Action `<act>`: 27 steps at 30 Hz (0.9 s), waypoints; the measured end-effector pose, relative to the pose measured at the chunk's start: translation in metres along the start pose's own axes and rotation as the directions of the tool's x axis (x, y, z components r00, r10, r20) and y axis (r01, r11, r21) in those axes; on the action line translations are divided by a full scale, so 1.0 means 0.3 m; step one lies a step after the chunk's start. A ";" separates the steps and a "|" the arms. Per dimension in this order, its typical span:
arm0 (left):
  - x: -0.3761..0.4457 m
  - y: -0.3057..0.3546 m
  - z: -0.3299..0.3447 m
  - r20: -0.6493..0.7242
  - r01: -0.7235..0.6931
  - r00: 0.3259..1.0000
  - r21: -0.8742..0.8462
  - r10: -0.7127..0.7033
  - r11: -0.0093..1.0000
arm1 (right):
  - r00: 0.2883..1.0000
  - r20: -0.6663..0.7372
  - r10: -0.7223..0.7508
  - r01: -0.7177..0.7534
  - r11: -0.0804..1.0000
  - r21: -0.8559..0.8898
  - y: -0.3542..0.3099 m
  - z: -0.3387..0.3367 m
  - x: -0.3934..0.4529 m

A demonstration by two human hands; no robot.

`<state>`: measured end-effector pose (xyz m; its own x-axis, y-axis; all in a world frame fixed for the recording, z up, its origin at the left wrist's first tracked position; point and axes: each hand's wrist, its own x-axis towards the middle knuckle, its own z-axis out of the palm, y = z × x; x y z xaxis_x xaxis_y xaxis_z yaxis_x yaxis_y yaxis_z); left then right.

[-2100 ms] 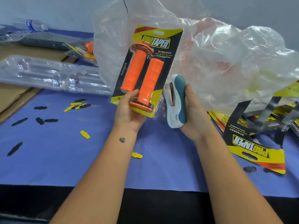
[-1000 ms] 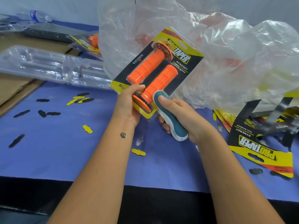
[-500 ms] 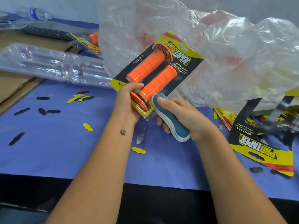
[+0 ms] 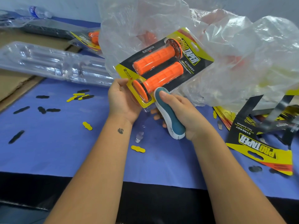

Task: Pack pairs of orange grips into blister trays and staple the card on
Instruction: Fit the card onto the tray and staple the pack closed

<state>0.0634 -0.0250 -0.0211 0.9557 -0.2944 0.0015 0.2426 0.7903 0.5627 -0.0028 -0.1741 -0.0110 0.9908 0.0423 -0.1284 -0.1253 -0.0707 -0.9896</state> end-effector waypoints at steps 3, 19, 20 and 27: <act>0.003 -0.012 0.009 -0.015 -0.020 1.000 0.007 0.021 1.000 | 1.000 -0.030 0.002 -0.001 1.000 0.030 -0.001 0.012 0.006; -0.021 -0.029 0.032 -0.010 0.044 0.999 0.499 -0.045 0.866 | 0.997 -0.072 0.009 -0.007 0.999 0.035 -0.006 0.022 0.016; -0.021 -0.029 0.034 -0.006 0.030 0.999 0.502 -0.031 0.865 | 0.997 -0.071 0.018 -0.016 0.999 0.031 -0.006 0.020 0.016; -0.009 -0.048 0.030 0.005 0.000 1.000 0.487 -0.003 0.873 | 0.994 -0.106 0.023 -0.020 0.999 0.032 -0.003 0.027 0.020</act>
<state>0.0558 -0.0405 -0.0219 0.9541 -0.2995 0.0039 0.1308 0.4283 0.8941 0.0029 -0.1657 -0.0114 0.9875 -0.0653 -0.1434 -0.1462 -0.0398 -0.9885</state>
